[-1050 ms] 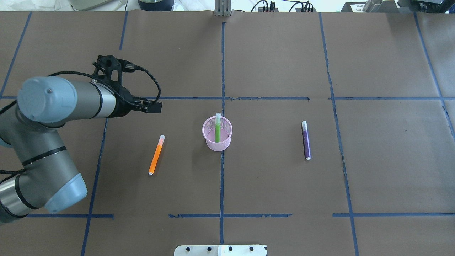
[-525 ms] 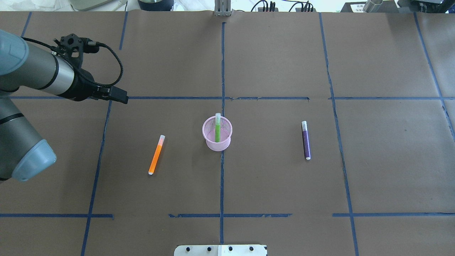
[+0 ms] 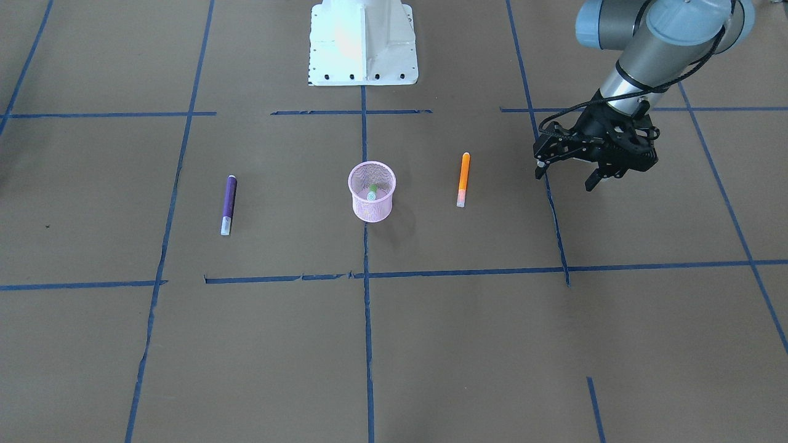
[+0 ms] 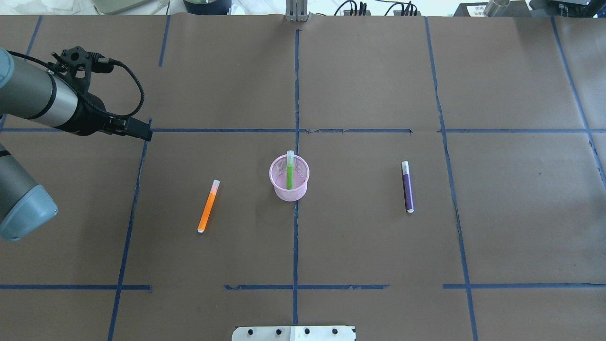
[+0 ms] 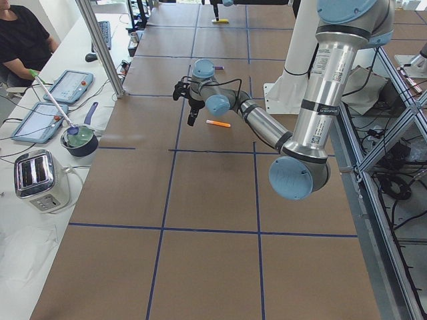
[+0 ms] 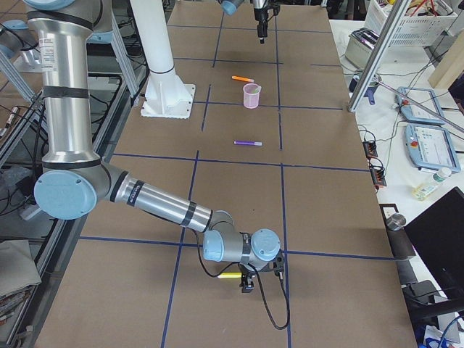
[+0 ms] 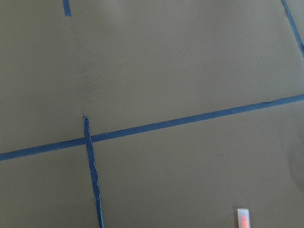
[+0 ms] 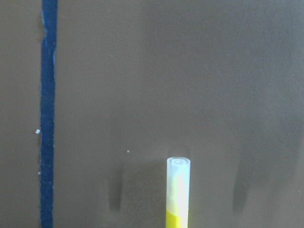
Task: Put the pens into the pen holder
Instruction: 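Withdraw the left gripper away from the cup while the right gripper grasps the yellow marker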
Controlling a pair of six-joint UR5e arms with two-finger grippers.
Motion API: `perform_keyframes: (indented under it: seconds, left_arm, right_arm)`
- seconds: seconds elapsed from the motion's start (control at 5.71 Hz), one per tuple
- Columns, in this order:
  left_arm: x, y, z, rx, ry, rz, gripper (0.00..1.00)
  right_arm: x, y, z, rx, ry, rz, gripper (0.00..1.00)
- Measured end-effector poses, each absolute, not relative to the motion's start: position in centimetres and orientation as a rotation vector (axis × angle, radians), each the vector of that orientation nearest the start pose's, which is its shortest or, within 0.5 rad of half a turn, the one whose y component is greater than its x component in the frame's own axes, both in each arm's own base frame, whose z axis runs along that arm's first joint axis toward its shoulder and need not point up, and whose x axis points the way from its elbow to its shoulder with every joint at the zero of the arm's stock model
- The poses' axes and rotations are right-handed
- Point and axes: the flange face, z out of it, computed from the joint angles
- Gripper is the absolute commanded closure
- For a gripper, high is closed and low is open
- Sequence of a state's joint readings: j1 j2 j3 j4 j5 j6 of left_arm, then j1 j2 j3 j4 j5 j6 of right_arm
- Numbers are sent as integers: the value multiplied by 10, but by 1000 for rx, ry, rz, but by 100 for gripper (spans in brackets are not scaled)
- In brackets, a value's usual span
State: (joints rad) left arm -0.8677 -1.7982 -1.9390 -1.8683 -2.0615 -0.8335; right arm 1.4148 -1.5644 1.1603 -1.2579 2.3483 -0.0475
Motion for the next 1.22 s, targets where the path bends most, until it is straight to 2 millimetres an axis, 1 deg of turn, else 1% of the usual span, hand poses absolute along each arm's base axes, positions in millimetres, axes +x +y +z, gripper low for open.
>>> perform_keyframes:
  seconds: [0.17, 0.35, 0.53, 0.7, 0.88, 1.22]
  left_arm:
    - [290, -476, 334, 312, 936, 100, 1]
    - [290, -476, 333, 312, 936, 100, 1]
    - [289, -476, 333, 313, 937, 100, 1]
    - [289, -475, 333, 313, 937, 100, 1]
    - [289, -475, 333, 313, 937, 100, 1]
    - [289, -475, 332, 314, 939, 101, 1]
  right_arm:
    - [-12, -460, 823, -136, -770, -165, 30]
    - [-14, -459, 825, -141, -768, -167, 39]
    - [-14, -458, 826, -144, -767, -167, 63]
    - [-14, -458, 826, -144, -766, -167, 97]
    - [-15, -458, 827, -147, -764, -169, 100]
    - [-19, -460, 825, -148, -765, -170, 100]
